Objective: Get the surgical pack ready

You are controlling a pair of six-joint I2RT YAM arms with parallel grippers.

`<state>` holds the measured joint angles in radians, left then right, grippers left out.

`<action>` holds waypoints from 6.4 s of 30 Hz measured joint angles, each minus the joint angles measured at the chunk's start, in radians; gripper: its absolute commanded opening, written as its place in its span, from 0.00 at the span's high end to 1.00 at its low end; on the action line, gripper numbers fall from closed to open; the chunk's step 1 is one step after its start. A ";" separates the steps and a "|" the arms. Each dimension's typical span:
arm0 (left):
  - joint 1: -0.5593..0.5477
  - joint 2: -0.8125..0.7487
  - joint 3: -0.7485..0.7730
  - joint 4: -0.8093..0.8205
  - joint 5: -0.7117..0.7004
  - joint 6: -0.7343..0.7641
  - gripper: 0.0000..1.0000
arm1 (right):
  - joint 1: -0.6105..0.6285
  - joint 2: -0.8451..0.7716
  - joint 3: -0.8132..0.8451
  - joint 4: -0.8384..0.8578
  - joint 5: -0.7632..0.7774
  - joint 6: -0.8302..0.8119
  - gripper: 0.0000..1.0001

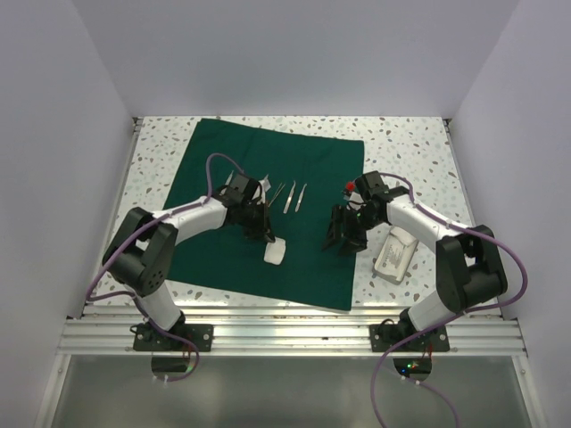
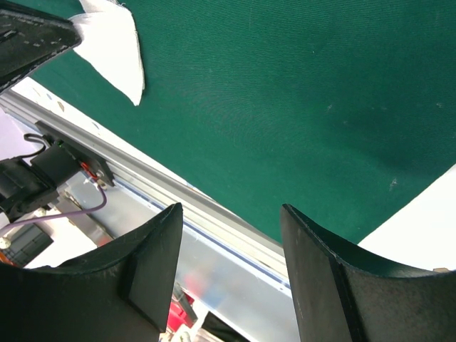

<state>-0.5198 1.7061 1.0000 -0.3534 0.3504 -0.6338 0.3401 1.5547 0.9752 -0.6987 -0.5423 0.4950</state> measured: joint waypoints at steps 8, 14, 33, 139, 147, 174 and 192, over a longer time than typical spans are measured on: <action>0.004 0.014 0.000 0.000 -0.020 0.008 1.00 | 0.000 0.000 -0.009 0.000 0.000 -0.003 0.39; 0.009 0.014 0.000 0.001 -0.029 0.010 1.00 | 0.000 0.000 -0.017 0.000 0.000 -0.003 0.39; 0.008 -0.029 -0.001 -0.021 -0.095 0.024 0.29 | 0.000 0.000 -0.019 0.000 -0.001 -0.006 0.39; -0.473 0.056 0.256 -0.387 -0.760 0.114 1.00 | -0.101 -0.200 -0.120 -0.099 0.046 -0.018 0.40; -0.448 -0.015 0.271 -0.380 -0.682 0.139 1.00 | -0.101 -0.174 -0.109 -0.105 0.014 0.028 0.38; -0.450 -0.119 0.224 -0.232 -0.509 0.151 1.00 | 0.108 0.024 0.141 -0.035 0.029 0.715 0.30; -0.451 -0.119 0.224 -0.190 -0.476 0.176 1.00 | 0.183 0.118 0.182 -0.034 0.047 0.728 0.42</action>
<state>-0.9710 1.5871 1.2236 -0.5434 -0.1257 -0.4576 0.5236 1.6730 1.1576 -0.7322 -0.4950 1.2232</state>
